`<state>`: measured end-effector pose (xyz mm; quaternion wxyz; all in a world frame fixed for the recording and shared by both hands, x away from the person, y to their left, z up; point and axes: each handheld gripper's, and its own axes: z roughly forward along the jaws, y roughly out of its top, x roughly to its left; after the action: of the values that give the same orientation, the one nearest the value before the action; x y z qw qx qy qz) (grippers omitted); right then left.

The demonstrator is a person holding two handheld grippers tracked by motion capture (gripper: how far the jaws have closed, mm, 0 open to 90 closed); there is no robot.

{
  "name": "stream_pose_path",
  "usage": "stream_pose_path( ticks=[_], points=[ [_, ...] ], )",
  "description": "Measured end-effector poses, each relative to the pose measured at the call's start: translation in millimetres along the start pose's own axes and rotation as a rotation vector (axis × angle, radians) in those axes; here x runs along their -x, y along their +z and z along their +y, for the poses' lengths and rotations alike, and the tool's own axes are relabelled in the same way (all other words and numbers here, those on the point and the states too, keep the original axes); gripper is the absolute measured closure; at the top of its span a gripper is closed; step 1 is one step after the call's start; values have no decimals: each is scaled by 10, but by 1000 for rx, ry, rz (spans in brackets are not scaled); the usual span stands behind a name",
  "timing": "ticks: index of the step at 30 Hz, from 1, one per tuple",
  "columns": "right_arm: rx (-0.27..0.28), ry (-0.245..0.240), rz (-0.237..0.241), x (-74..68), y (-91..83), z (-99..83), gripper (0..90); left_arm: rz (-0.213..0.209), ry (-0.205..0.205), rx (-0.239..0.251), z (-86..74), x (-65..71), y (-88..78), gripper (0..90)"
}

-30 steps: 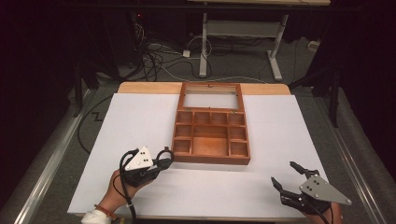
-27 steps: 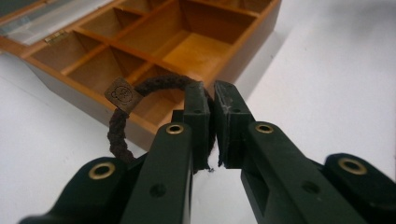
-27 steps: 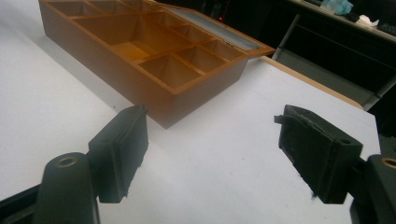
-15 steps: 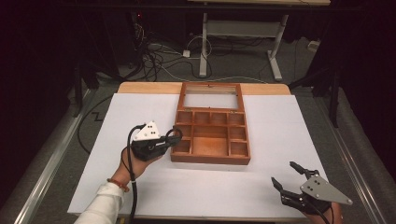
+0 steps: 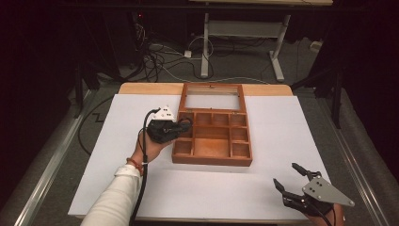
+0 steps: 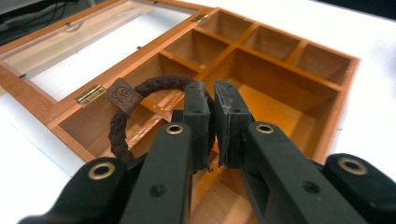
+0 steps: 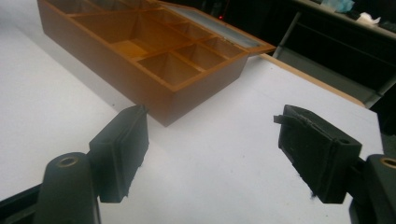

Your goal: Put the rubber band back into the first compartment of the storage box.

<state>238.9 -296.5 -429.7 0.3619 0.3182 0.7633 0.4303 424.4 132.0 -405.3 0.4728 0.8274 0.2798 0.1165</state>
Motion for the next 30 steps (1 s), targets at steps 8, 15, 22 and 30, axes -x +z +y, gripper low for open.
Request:
stream_pose_path(
  ticks=[8, 15, 22, 30],
  points=[
    [-3, 1, 3, 8, 18, -12, 259, 47, -43, -85, 73, -184, 272, 820],
    [-12, -11, 27, -17, 61, -8, 258, 90, -110, -149, 129, -336, 489, 801],
    [-22, -19, 41, -24, 82, -23, 262, 131, -123, -209, 184, -419, 630, 780],
    [-30, -27, 40, -27, 83, -30, 267, 155, -134, -177, 197, -443, 667, 632]
  ],
)
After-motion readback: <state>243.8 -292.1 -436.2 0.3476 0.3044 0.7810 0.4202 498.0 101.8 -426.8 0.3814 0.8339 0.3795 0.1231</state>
